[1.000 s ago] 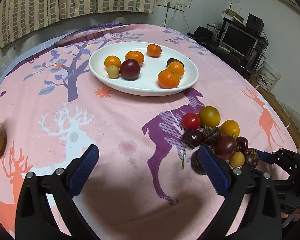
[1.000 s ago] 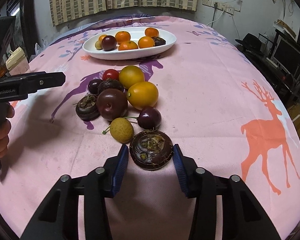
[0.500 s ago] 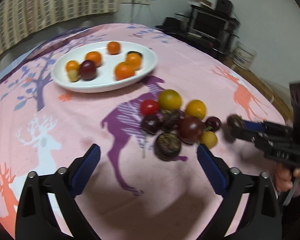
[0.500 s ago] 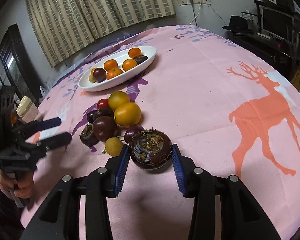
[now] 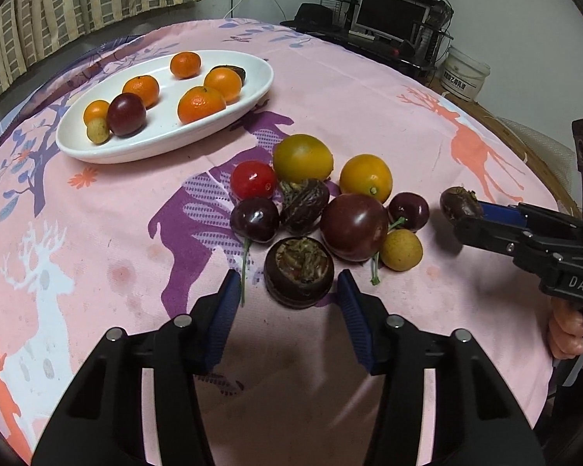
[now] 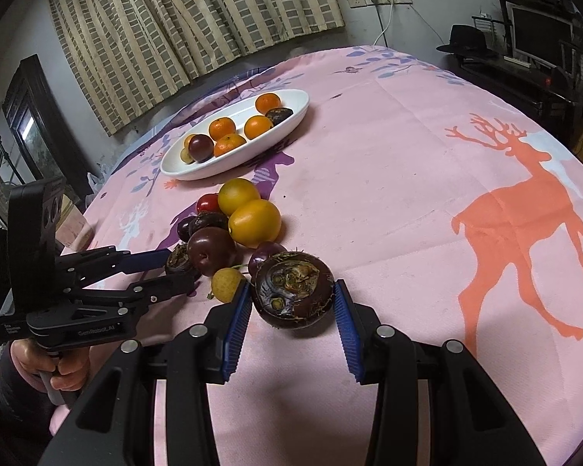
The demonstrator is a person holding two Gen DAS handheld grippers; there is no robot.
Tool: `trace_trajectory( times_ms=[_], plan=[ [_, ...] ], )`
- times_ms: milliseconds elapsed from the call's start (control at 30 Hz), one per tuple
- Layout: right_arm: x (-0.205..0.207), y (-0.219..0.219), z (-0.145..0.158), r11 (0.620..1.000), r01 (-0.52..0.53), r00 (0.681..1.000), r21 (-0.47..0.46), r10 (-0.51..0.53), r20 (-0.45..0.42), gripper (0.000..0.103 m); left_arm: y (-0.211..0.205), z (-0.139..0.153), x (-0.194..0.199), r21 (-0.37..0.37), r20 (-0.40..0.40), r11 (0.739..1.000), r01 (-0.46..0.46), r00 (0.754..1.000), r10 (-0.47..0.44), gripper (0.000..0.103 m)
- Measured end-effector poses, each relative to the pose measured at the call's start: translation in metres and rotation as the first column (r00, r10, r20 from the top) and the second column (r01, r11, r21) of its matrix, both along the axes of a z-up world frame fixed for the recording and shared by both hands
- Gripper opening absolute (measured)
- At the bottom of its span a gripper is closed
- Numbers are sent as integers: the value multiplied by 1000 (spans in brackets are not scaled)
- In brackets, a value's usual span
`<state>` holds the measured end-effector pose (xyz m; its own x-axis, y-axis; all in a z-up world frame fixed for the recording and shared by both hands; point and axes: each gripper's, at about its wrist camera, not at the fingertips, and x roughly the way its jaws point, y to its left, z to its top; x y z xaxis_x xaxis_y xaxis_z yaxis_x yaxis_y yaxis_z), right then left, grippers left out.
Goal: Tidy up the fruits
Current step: 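Grasp a mangosteen with the right tool while the left tool grasps another mangosteen, then lower both mangosteens onto the white plate and open both tools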
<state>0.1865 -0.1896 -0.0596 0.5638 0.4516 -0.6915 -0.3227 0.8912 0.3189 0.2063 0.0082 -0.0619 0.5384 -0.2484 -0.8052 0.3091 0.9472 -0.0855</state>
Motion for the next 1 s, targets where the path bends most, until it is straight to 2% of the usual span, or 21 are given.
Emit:
trace_trajectory(
  times_ms=[133,200,467,700,867,1000],
  plan=[
    [0,-1,0,1000,-2,1000,7,2,3,43,-5,0,3,4,4,1000,2,1000,-2,47],
    [0,-2,0,1000,0,1000,13,0,5,43,-8,0,1,31,16,1000,4,1000,-5,37],
    [-6,-1,4,1000,-18,999,17,18,33,43,0,10,-9,12,29,1000,9,1000,-9,37],
    [2,16,29,995,-95,992,10,94,81,43,45,32,-21,-50,45,998,-26,999,28,37],
    [49,56,66,991,-132,977,-15,132,170,43,73,63,15,-75,134,990,-117,983,127,37],
    [107,91,78,993,-114,974,-25,117,197,43,83,77,69,-59,193,977,-203,958,211,37]
  ],
)
